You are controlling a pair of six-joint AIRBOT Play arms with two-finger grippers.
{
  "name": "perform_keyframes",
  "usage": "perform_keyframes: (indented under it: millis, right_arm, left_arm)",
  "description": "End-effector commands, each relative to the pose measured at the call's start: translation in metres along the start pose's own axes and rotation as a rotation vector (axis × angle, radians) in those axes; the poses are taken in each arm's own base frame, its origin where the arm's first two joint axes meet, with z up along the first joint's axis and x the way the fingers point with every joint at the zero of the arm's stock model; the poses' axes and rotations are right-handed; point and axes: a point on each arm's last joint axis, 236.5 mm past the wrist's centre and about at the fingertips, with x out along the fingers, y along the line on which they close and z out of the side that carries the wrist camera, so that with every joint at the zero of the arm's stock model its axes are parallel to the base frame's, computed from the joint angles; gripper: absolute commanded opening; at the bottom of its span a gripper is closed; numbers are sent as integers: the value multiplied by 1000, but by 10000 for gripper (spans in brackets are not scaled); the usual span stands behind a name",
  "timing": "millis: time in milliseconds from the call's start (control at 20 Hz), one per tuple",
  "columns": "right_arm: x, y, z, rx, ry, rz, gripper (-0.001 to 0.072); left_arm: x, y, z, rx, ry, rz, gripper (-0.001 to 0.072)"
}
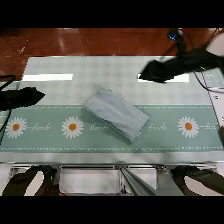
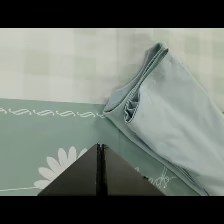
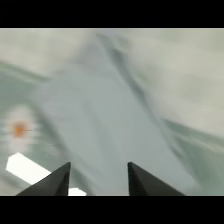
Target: Fold the shirts.
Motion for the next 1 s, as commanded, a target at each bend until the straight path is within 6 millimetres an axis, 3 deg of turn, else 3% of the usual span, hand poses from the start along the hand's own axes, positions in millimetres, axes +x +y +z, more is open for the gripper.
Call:
perform_keyframes:
  millis: [0,50,150,300,600,800,850,900,950]
  right_arm:
    - [-43,-123,-70,288,-245,-455,416]
    - [-20,-127,-95,377,-275,-394,416]
    - [37,-113,-144,550,-224,-196,416]
    - [85,-89,-174,663,-129,-2,416]
    - [142,-59,-187,716,52,176,416]
    - [174,-36,-178,684,127,237,404]
    - [182,-29,-172,653,144,245,336]
    - [187,-21,-162,609,152,263,190]
    - [190,-10,-147,558,151,290,126]
  left_arm:
    - [1,-5,-6,-4,21,-20,18]
    - [3,-8,-9,-6,30,-30,18]
    - [8,-10,-16,-5,51,-38,18]
    - [14,-10,-28,-6,83,-44,18]
    - [22,-7,-42,-25,117,-47,18]
    - [23,-6,-43,-26,119,-47,18]
    - [23,-6,-43,-26,119,-47,18]
    - [23,-6,-43,-26,119,-47,18]
    - [23,-6,-43,-26,119,-47,18]
